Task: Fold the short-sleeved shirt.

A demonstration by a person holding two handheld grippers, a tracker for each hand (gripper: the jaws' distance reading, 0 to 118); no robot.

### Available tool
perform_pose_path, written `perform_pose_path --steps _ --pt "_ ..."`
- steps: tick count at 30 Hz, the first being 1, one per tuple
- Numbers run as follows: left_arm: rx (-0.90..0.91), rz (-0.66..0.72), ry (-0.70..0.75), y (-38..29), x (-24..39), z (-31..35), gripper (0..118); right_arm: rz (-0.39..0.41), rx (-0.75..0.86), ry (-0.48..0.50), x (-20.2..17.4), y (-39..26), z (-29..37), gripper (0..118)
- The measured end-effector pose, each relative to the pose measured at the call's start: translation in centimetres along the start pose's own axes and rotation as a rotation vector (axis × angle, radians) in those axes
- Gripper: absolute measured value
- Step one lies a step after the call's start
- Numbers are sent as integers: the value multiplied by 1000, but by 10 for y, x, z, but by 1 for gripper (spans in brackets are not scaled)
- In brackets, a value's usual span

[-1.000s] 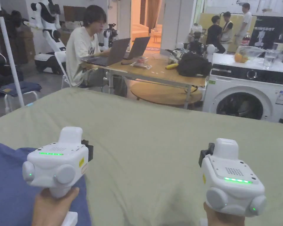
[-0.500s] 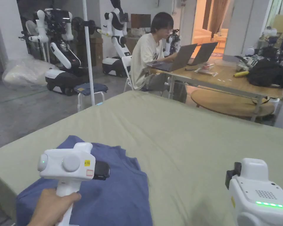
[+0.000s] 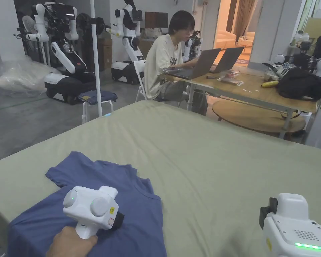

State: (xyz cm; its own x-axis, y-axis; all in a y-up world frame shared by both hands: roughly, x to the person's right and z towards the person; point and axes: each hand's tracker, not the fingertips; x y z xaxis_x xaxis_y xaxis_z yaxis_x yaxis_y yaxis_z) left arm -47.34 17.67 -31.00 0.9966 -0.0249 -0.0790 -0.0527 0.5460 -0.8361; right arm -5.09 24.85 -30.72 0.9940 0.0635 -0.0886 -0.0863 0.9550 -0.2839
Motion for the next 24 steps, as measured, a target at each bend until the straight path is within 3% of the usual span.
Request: perform_pose_path --steps 1,2,4,13,19,24 --pt "-3 7 5 -3 -3 1 9 -1 -3 1 0 -1 0 0" --pt "4 19 -18 -4 -6 1 1 -3 -6 1 1 -2 0 0" --pt "21 99 -59 -8 -12 1 1 -7 -10 0 1 -4 1 0" --pt "253 171 -157 10 -19 53 0 -40 -10 -2 14 -3 7 0" --pt "437 128 -224 61 4 116 0 -57 15 -14 33 7 14 0" --pt "558 62 -338 107 58 171 0 -67 38 -48 57 15 26 0"
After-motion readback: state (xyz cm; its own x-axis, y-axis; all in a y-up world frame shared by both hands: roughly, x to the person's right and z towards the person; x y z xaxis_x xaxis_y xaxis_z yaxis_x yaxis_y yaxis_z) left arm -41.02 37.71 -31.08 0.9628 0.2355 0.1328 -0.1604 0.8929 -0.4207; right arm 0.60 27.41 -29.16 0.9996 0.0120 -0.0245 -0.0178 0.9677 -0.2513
